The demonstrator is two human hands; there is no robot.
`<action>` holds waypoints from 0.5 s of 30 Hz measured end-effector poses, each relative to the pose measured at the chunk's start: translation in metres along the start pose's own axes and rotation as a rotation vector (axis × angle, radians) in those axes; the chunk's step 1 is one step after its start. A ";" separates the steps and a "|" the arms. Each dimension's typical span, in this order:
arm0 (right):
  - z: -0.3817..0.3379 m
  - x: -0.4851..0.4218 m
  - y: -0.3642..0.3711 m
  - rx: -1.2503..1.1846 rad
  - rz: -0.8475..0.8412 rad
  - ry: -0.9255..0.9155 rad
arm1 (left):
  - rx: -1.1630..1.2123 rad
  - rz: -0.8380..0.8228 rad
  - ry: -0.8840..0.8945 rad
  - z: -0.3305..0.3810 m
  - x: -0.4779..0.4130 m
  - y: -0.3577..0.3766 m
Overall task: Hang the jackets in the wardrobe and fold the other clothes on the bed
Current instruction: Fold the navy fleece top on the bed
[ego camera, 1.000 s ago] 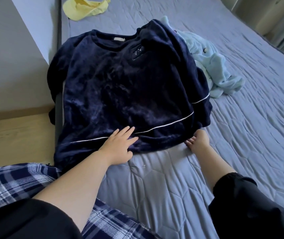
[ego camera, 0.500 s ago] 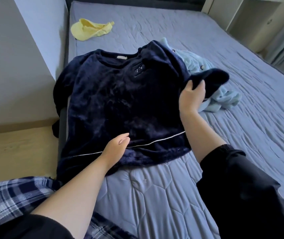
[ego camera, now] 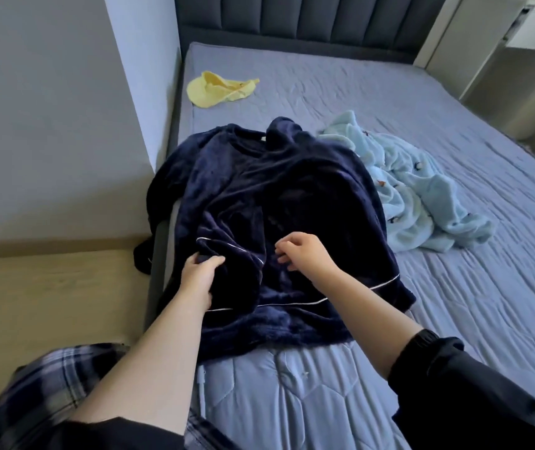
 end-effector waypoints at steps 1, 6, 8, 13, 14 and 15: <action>0.014 -0.004 0.001 0.044 -0.001 0.040 | -0.004 0.020 0.006 0.001 0.002 0.000; 0.048 -0.012 0.038 -0.297 -0.130 0.249 | 0.008 -0.310 0.048 0.018 0.017 0.032; 0.048 -0.012 0.051 -0.582 -0.185 0.370 | -0.210 -0.374 0.219 0.034 0.029 0.042; 0.034 -0.023 0.059 -0.699 -0.212 0.388 | -0.680 -0.182 0.826 0.087 0.062 0.045; 0.030 -0.026 0.062 -0.716 -0.219 0.399 | -0.706 -0.191 0.878 0.092 0.066 0.048; 0.026 -0.028 0.065 -0.720 -0.226 0.418 | -0.722 -0.226 0.885 0.092 0.068 0.051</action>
Point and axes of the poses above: each hand's wrist, its own x-axis away from the middle knuckle, its own y-axis out of the palm, z = x × y, the point moved 10 cm from there along -x, towards the middle knuckle, and after that the axes turned 4 degrees about z, right-handed, at the moved point
